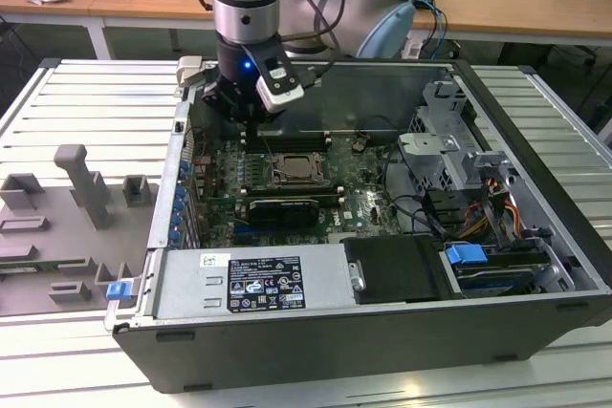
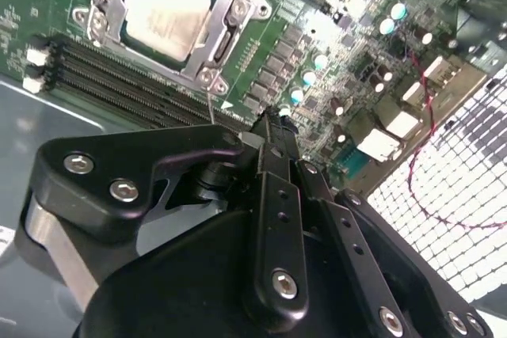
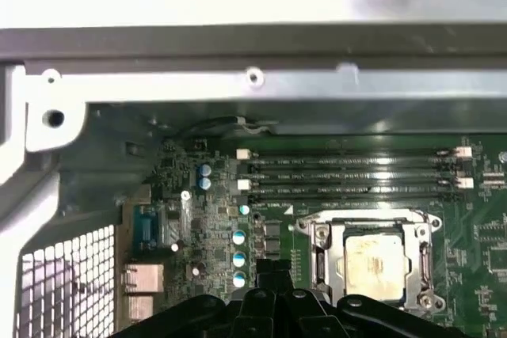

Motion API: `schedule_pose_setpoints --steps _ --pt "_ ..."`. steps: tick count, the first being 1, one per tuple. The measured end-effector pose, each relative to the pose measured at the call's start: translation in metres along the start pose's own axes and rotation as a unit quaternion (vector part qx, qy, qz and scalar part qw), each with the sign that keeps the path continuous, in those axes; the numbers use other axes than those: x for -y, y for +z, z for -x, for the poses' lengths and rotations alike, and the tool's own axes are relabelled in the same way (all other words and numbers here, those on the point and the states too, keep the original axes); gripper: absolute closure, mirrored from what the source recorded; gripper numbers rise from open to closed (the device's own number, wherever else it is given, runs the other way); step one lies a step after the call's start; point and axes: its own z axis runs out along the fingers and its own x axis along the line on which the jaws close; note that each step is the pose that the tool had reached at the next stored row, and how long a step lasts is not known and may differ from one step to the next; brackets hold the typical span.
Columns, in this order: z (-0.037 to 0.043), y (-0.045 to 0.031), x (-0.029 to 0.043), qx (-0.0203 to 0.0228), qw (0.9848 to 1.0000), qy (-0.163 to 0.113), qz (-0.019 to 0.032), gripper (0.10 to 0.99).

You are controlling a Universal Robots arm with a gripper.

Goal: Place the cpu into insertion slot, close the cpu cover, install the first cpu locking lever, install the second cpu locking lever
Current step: 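Install the first cpu locking lever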

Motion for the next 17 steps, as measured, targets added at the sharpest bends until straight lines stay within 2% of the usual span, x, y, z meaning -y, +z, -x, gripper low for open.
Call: schedule_pose_setpoints --steps 5,12,17 --pt "-0.0031 0.0009 -0.0133 -0.0003 1.0000 -0.004 0.0000 0.980" --pt "-0.0021 0.0013 -0.0183 -0.0006 1.0000 -0.007 0.0000 0.980" --pt "0.0058 0.0020 -0.0189 -0.0005 1.0000 -0.007 0.0000 0.980"
